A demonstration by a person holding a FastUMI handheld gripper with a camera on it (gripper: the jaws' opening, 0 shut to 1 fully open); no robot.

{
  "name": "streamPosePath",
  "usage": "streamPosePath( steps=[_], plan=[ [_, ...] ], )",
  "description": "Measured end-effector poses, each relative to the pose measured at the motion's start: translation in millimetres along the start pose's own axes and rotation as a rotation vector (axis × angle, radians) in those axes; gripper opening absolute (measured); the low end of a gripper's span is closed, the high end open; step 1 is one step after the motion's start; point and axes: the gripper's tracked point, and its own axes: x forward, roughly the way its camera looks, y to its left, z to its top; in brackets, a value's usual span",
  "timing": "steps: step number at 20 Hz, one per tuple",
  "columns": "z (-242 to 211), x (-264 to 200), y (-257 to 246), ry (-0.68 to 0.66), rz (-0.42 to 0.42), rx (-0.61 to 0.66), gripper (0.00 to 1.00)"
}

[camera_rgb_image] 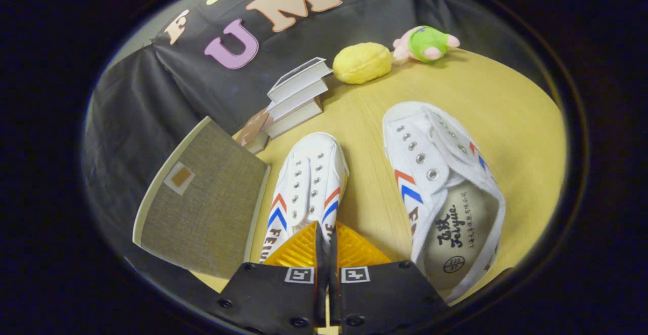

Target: Open the storage box then place both shoes into the box .Put the left shoe in first, then the right shoe, with the right side of both shoes facing outward in a uniform manner.

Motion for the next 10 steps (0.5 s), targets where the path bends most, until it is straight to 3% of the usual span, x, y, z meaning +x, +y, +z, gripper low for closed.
streamPosePath(
  steps=[3,7,10],
  plan=[
    [1,-3,5,-0.015,0.043,0.046,0.05],
    [4,-12,36,0.004,0.176,0.203,0.05],
    [11,-32,49,-0.025,0.248,0.247,0.05]
  ],
)
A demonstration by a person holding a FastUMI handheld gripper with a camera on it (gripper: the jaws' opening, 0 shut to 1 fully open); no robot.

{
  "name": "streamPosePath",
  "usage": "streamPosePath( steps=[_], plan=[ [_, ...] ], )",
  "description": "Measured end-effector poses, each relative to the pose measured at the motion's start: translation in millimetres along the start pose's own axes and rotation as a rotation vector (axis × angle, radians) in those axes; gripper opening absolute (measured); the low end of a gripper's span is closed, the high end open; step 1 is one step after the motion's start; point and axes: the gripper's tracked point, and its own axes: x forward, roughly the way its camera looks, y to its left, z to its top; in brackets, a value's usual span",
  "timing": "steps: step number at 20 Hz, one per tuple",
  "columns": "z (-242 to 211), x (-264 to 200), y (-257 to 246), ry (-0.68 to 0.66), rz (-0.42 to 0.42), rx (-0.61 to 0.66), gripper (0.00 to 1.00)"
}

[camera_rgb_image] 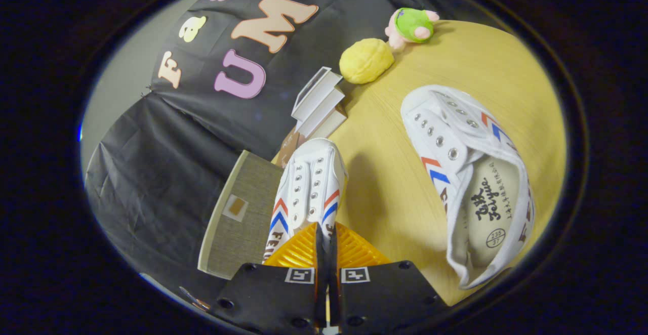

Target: Open the storage box then place both shoes into the box .Put the left shoe in first, then the right shoe, with the right side of both shoes facing outward in a uniform manner.

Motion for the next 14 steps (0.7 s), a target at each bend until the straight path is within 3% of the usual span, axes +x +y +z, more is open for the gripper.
streamPosePath(
  steps=[4,8,14],
  plan=[
    [12,-20,36,-0.047,0.079,0.019,0.05],
    [24,-38,85,-0.109,0.151,-0.042,0.05],
    [2,-21,169,-0.045,0.237,-0.055,0.05]
  ],
)
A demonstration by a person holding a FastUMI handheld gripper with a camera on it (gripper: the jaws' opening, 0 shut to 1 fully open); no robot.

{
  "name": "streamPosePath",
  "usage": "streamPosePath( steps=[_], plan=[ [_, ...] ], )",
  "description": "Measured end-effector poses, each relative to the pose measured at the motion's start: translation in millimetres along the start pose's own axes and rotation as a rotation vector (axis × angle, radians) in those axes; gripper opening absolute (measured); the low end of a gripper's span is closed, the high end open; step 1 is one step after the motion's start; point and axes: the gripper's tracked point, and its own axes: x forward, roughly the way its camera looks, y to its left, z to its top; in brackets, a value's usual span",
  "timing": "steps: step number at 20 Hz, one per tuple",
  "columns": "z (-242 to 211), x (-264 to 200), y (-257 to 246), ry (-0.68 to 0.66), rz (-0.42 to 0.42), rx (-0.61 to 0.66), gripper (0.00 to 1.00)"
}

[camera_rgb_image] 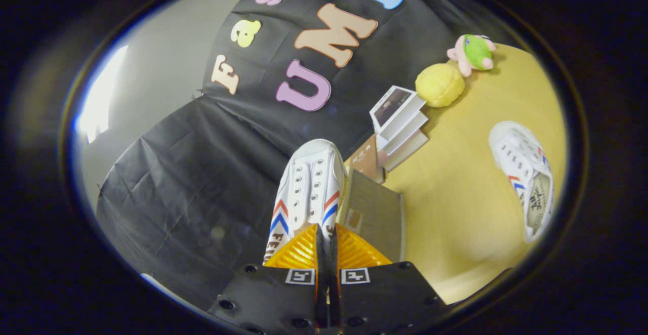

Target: Open the storage box then place both shoes into the box .Put the left shoe in first, then the right shoe, with the right side of both shoes facing outward in a uniform manner.

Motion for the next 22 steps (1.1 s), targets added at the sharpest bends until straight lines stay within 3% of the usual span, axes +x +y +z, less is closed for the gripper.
streamPosePath(
  steps=[4,12,18,21,22],
  plan=[
    [-26,36,30,0.091,-0.037,-0.007,0.05],
    [-81,91,23,0.307,-0.265,-0.058,0.05],
    [-91,118,6,0.269,-0.402,-0.058,0.05],
    [-97,125,-8,0.245,-0.483,-0.181,0.09],
    [-102,129,-2,0.257,-0.453,-0.205,0.1]
  ],
)
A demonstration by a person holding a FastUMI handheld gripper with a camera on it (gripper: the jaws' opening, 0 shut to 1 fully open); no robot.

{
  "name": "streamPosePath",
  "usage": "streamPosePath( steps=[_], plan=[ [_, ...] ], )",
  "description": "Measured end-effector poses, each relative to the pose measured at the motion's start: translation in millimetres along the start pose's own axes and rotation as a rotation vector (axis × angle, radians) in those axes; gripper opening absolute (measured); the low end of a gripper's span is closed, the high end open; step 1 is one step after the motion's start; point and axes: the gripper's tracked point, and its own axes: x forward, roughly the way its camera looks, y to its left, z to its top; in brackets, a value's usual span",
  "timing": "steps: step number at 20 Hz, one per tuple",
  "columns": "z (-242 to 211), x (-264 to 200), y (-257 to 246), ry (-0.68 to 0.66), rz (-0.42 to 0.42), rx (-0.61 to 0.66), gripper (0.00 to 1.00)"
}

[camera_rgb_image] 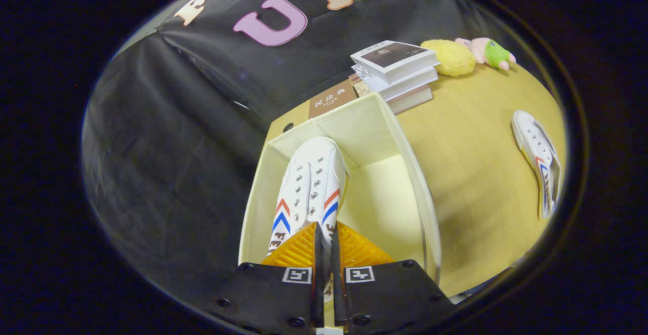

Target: Open the storage box then place both shoes into the box .Put the left shoe in first, then the right shoe, with the right side of both shoes facing outward in a uniform manner.

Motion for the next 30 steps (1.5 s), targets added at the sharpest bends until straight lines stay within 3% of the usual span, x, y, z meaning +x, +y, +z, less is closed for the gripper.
streamPosePath(
  steps=[1,4,8,14,19,24,30],
  plan=[
    [-5,-1,18,0.015,0.071,-0.004,0.14],
    [-20,-28,62,0.066,0.24,0.0,0.51],
    [-29,-43,59,0.059,0.253,-0.125,1.0],
    [-7,-77,42,-0.014,0.275,-0.148,1.0],
    [26,-111,-4,-0.09,0.241,-0.146,1.0],
    [61,-144,-83,-0.195,0.118,-0.163,1.0],
    [64,-161,-185,-0.22,-0.065,-0.215,1.0]
  ],
)
